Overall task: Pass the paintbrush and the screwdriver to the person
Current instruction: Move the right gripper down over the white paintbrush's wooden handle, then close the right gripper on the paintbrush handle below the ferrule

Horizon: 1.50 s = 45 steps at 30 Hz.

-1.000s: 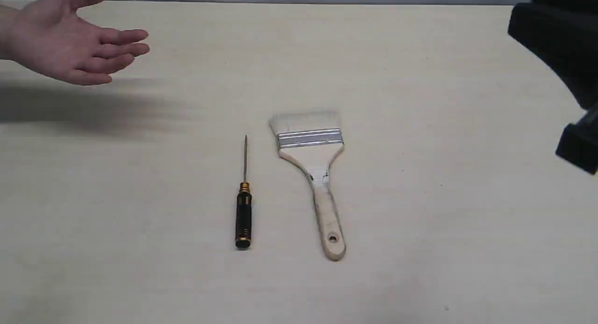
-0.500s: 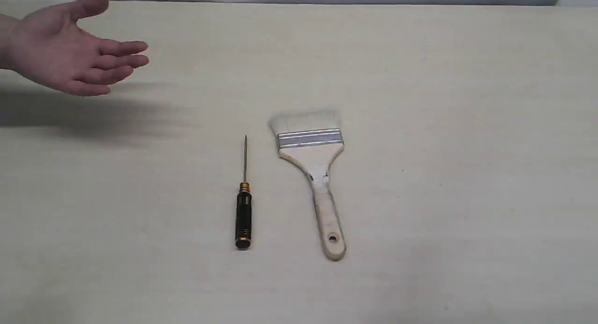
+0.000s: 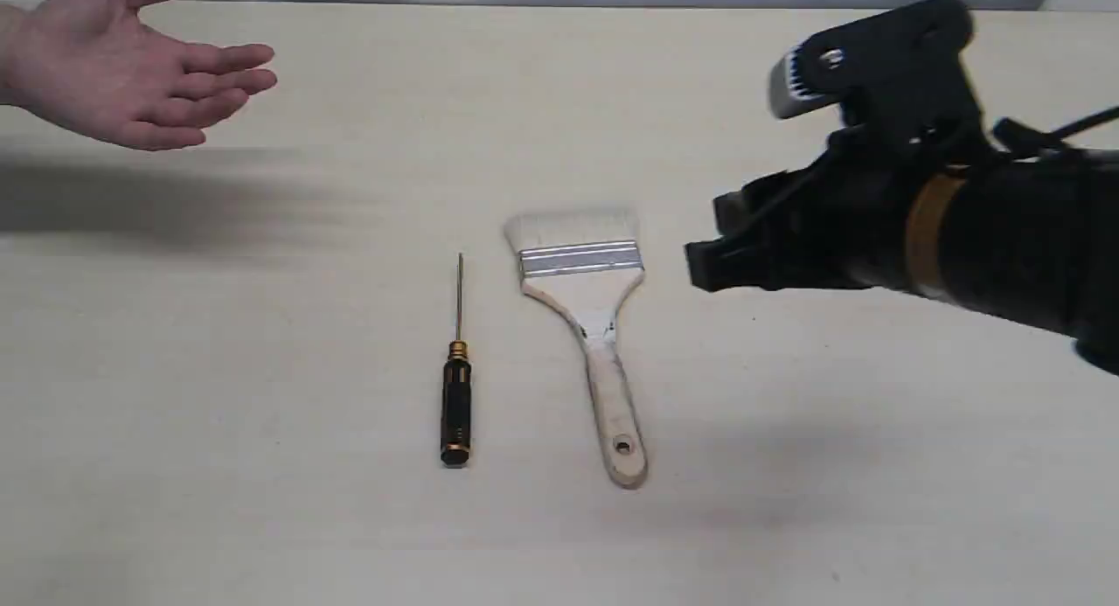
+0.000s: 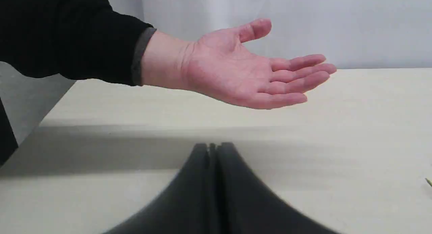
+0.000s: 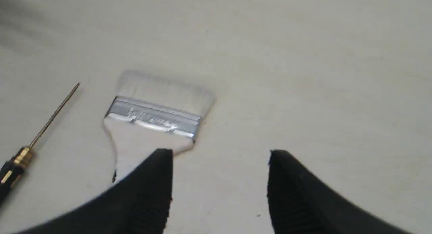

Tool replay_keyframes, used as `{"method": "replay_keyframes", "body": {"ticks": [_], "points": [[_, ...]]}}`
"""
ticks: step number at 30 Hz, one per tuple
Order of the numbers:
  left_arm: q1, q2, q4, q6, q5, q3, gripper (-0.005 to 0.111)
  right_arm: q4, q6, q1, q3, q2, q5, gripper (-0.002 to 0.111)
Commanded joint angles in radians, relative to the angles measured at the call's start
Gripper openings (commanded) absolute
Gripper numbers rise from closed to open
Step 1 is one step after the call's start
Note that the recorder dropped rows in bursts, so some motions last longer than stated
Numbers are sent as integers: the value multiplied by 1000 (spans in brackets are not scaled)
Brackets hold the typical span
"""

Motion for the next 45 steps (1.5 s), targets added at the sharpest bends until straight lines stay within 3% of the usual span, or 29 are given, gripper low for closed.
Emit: {"method": "replay_keyframes", "body": {"ticks": [1, 7, 12, 16, 31, 37, 45], "points": [[-8, -2, -2, -2, -6, 2, 0, 98, -39, 50, -67, 117, -1, 48], [-8, -2, -2, -2, -6, 2, 0, 368, -275, 103, -214, 280, 64, 48], [-8, -2, -2, -2, -6, 2, 0, 729, -625, 103, -324, 372, 201, 48], [-8, -2, -2, -2, -6, 2, 0, 904, -780, 103, -393, 429, 292, 48], [-8, -2, -4, -2, -5, 2, 0, 1065, -915, 103, -566, 667, 362, 48], [-8, -2, -4, -2, -5, 2, 0, 1065, -915, 103, -592, 739, 399, 61], [-8, -2, -4, -2, -5, 2, 0, 1065, -913, 101, -592, 784, 406, 58]]}}
